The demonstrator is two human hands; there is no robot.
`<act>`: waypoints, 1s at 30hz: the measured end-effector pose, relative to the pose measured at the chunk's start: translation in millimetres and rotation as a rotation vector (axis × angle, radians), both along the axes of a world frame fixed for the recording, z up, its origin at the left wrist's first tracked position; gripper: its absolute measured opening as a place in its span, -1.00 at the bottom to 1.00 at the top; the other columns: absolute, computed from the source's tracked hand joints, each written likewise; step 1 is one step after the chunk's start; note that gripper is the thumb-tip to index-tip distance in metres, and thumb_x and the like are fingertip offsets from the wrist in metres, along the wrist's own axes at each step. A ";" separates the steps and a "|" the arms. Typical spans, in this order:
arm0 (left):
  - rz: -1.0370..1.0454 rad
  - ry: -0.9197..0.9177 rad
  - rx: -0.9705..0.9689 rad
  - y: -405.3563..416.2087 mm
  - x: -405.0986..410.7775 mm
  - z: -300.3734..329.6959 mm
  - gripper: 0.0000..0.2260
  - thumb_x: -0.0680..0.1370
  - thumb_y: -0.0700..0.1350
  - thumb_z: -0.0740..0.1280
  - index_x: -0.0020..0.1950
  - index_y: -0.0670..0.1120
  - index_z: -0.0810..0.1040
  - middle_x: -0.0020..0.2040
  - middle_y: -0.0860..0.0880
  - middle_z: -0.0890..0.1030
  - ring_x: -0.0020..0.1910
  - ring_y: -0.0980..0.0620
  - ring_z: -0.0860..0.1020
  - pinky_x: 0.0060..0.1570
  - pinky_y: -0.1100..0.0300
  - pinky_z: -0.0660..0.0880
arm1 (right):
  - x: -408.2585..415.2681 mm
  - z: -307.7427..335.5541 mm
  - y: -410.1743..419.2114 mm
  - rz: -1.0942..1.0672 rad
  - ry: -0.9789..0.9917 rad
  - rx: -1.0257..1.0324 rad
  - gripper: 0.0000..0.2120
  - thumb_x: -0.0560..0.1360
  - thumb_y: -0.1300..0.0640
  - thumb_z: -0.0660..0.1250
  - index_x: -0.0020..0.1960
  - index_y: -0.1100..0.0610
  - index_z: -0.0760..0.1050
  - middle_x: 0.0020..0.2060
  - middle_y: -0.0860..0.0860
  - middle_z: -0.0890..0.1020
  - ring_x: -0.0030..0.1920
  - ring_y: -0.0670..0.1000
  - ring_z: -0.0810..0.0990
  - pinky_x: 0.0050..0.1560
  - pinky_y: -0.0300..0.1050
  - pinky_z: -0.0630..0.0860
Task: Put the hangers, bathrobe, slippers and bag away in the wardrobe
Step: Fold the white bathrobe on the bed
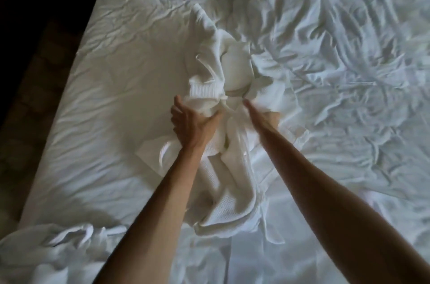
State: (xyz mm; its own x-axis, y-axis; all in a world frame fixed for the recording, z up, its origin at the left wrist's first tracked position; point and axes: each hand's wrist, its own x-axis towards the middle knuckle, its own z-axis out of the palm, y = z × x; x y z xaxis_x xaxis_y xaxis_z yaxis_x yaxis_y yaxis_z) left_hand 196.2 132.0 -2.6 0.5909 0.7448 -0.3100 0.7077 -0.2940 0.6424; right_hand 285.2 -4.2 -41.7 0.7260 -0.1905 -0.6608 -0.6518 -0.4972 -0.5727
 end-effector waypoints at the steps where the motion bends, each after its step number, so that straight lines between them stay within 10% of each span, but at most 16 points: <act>1: -0.019 0.079 -0.096 2.2 6.9 -8.2 -0.11 0.37 0.14 0.55 0.51 -0.14 0.15 0.40 -0.20 0.40 0.32 -0.25 0.44 0.25 -0.06 0.44 | 2.8 -2.2 7.0 0.117 0.000 -0.034 -0.17 0.27 -0.42 0.43 0.29 0.16 0.47 0.18 0.08 0.57 0.15 0.12 0.58 0.20 0.02 0.55; 7: 0.004 0.095 0.117 44.2 -28.8 -18.1 -0.80 0.46 -0.09 0.41 0.06 -0.08 0.55 0.06 -0.15 0.66 0.06 -0.23 0.61 0.00 0.02 0.52 | 10.3 3.3 -33.7 0.128 -0.138 -0.161 -0.74 0.40 0.09 0.35 0.03 0.18 0.63 -0.06 0.14 0.66 -0.05 0.16 0.63 -0.09 -0.08 0.58; 30: 0.273 0.316 -0.345 -23.1 -173.9 -43.6 -0.55 0.50 -0.01 0.34 0.34 -0.17 0.44 0.23 -0.24 0.58 0.20 -0.28 0.53 0.18 -0.07 0.48 | -154.6 -12.9 -180.5 -0.314 -0.064 -0.123 -0.57 0.09 -0.04 0.28 -0.26 0.31 0.53 -0.38 0.17 0.56 -0.25 0.23 0.59 -0.25 0.01 0.46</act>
State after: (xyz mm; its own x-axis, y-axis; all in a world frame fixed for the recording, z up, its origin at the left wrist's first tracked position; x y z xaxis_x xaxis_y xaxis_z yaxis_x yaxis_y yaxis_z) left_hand 22.4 108.9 -46.2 0.2284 0.6816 -0.6952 0.9034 0.1179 0.4123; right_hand 130.7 -184.7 -54.6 0.6584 -0.4868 -0.5740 -0.7488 -0.3462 -0.5653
